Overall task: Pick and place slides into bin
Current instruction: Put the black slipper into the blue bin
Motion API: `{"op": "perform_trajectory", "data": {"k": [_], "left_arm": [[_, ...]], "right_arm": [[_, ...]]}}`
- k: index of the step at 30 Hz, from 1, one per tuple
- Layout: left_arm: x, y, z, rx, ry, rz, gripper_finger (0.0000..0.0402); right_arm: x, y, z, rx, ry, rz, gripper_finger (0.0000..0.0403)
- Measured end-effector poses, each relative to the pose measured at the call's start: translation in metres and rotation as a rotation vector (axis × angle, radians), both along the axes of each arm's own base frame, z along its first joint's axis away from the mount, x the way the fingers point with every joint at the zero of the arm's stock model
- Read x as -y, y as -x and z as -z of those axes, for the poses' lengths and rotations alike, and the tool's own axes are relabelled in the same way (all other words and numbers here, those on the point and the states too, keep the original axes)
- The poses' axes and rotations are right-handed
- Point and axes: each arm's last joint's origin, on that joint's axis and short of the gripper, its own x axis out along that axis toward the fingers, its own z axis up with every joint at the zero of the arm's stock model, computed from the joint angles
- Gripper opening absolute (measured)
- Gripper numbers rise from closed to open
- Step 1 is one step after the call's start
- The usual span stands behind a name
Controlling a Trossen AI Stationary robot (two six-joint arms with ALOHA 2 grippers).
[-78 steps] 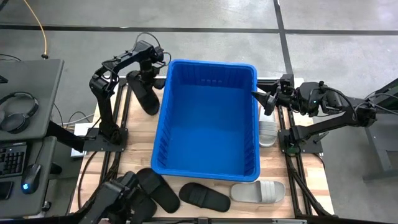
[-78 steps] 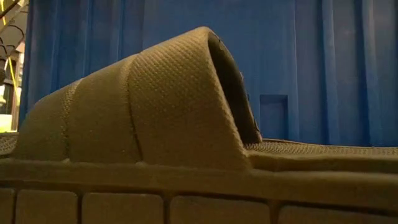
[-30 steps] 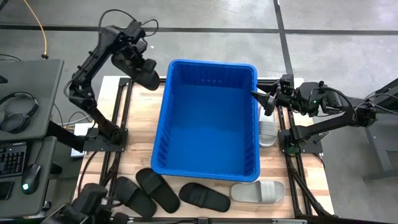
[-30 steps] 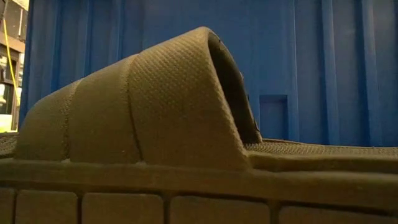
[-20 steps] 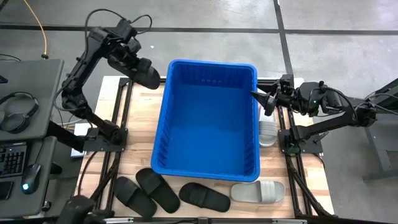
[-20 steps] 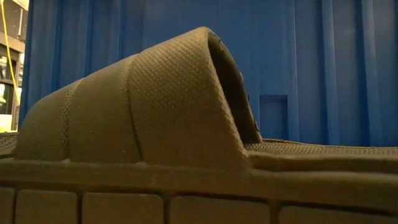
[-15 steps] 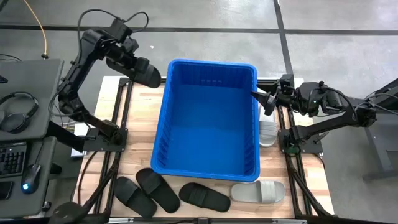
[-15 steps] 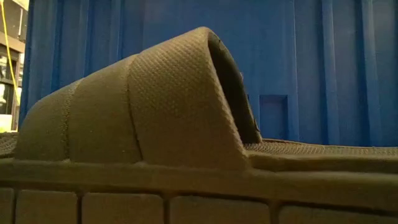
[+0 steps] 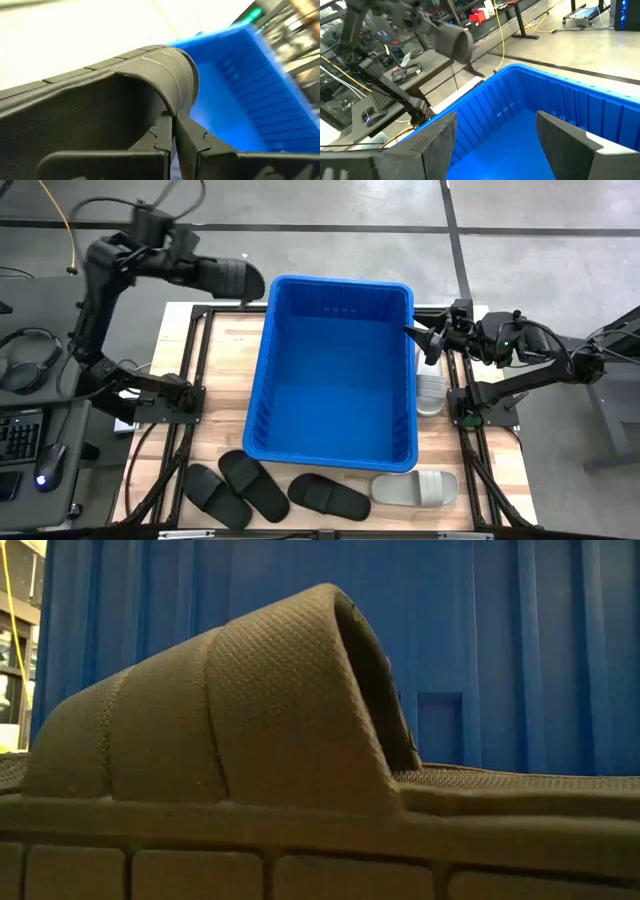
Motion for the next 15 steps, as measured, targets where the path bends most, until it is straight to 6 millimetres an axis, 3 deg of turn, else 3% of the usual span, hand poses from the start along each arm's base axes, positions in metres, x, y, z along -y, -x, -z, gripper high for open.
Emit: {"op": "perform_trajectory", "data": {"k": [9, 15], "left_arm": [[0.036, 0.012, -0.068, 0.317, -0.257, 0.081, 0.0000], [0.042, 0.013, -0.087, 0.466, -0.305, 0.097, 0.0000]], "right_arm": [[0.000, 0.000, 0.000, 0.000, 0.000, 0.000, 0.0261], [0.000, 0.000, 0.000, 0.001, 0.000, 0.000, 0.0261]]}}
